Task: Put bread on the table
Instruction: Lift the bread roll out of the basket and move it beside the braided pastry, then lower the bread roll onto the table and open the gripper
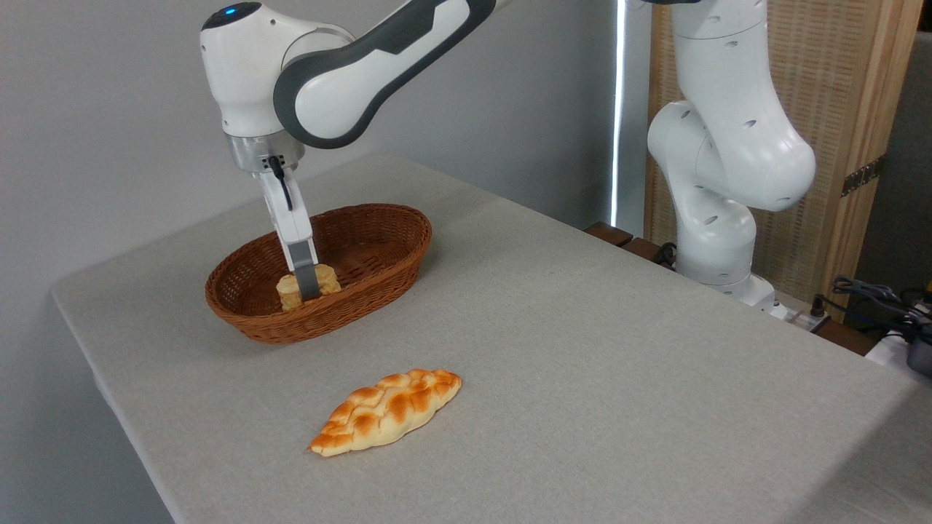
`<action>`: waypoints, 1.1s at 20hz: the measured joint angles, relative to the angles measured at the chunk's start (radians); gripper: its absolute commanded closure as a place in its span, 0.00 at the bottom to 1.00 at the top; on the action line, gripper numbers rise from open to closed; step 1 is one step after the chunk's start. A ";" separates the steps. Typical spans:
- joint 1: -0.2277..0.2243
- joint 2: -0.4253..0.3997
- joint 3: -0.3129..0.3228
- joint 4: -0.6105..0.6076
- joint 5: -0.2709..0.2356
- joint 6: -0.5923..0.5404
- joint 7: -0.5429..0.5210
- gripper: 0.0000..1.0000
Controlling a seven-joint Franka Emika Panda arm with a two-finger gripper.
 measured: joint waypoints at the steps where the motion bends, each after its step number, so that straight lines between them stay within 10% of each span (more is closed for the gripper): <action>1: 0.000 -0.002 0.000 0.004 0.000 0.000 -0.002 0.45; 10: 0.007 -0.114 0.061 0.068 -0.005 -0.037 -0.067 0.43; 15: 0.014 -0.117 0.194 0.062 -0.005 -0.104 -0.060 0.02; 22: 0.021 -0.086 0.268 0.023 0.002 -0.108 -0.059 0.00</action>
